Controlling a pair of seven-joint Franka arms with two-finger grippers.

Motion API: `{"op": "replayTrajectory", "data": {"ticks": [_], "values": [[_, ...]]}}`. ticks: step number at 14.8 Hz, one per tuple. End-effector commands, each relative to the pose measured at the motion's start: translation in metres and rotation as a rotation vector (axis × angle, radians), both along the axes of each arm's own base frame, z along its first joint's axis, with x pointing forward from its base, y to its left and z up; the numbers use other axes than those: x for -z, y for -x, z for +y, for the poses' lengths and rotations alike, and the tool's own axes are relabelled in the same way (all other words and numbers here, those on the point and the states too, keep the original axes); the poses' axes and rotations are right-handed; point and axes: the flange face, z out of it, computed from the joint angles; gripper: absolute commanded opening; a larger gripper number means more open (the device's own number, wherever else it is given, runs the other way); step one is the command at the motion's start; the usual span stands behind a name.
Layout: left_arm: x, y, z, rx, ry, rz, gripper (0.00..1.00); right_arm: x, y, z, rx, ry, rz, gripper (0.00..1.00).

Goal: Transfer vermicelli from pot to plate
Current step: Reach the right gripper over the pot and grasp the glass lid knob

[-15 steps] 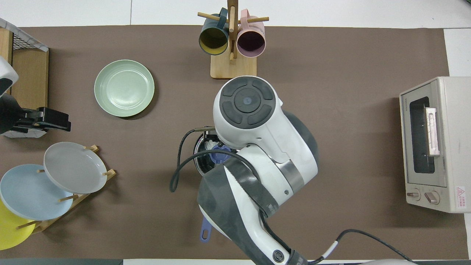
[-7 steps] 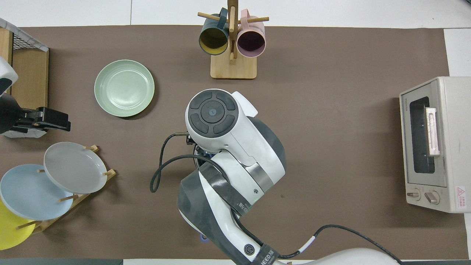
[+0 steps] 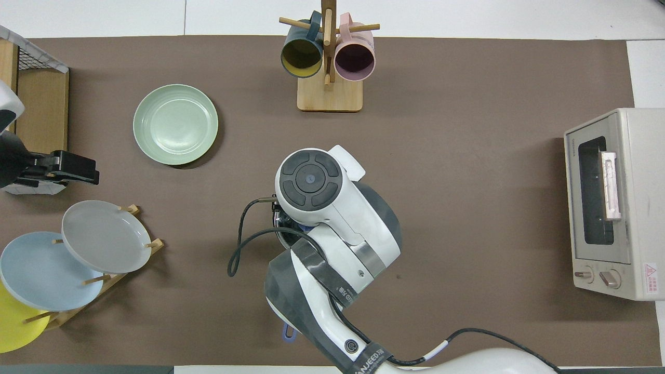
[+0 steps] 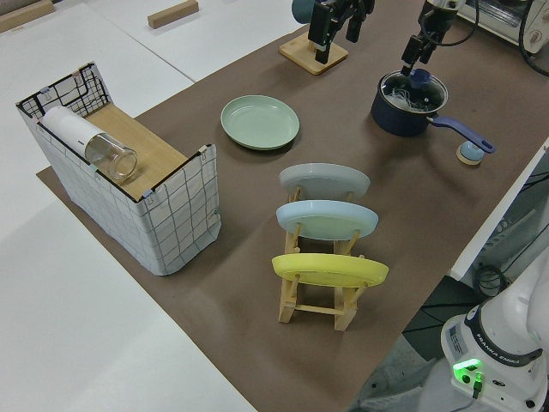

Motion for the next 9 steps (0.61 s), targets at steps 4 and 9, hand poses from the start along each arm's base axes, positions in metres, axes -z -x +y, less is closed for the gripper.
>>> {"op": "replayTrajectory", "data": {"ticks": [4,9], "values": [[-0.0030,0.0006,0.0028,0.000,-0.019,-0.030,1.00,0.0045,0.0245,-0.0046,-0.013,-0.002,-0.011,1.00],[-0.0035,-0.0015,0.0026,0.003,-0.017,-0.048,1.00,0.0099,0.0292,-0.0060,-0.037,0.007,-0.004,0.92]]}}
